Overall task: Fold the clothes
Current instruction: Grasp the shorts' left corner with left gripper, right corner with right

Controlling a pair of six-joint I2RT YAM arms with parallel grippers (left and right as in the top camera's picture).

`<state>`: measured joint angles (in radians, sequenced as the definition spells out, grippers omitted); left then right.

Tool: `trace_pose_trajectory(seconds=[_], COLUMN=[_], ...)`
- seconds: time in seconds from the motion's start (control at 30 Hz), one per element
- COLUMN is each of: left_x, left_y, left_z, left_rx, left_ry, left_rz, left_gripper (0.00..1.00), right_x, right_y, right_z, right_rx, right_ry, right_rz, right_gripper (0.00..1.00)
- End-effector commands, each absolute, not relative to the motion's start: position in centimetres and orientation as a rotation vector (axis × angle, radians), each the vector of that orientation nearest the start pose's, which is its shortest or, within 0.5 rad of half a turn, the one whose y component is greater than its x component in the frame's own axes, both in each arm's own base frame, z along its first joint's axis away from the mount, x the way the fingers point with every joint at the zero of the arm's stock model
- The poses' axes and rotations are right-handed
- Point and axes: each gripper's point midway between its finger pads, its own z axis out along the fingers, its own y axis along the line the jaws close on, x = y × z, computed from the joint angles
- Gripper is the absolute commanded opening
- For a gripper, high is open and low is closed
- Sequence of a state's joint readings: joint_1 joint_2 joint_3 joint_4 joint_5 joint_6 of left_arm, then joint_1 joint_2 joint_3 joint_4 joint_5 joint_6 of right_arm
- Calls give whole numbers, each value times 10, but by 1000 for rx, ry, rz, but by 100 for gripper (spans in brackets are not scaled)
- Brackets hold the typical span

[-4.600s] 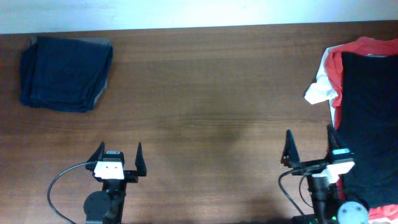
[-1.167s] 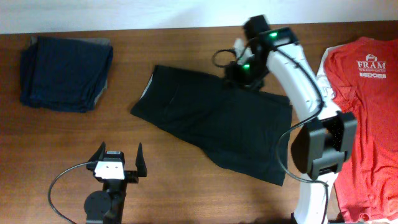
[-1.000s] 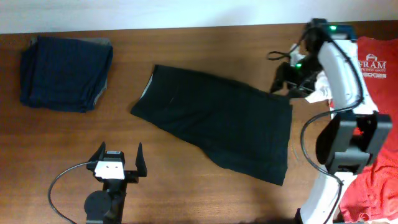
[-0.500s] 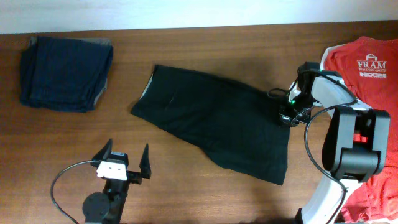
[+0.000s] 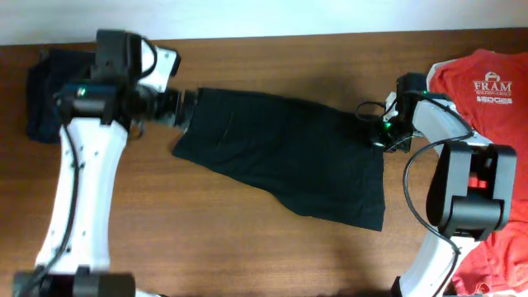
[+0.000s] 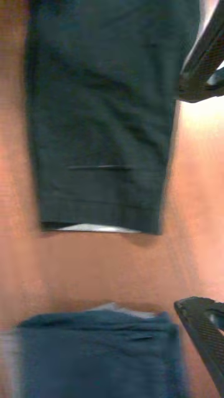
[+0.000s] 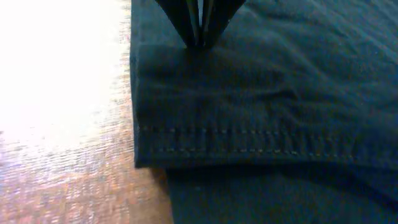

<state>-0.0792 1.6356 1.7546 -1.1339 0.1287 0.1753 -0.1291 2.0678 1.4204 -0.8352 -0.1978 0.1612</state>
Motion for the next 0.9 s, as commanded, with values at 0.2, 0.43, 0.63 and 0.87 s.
trace_pose_trajectory(seconds=[0.2,0.43,0.63,0.87], left_x=[535,570,568,575], left_y=[-91,-115,-97,-95], left_z=[136,33,21,20], left_rx=[457,501,464,456], left_ry=[2458,2446,2511,2506], left_rz=[-274,-409,-277,-259], left_gripper=[64,66,66,34], right_x=[386,367,368,372], right_y=[-23,-21,-21,-22], right_z=[78,81,80,80], right_rx=[372,317,316,313], right_ry=[3202,3281,3278,3262], right_rz=[237,249,249,247], right_gripper=[27,29,30,30])
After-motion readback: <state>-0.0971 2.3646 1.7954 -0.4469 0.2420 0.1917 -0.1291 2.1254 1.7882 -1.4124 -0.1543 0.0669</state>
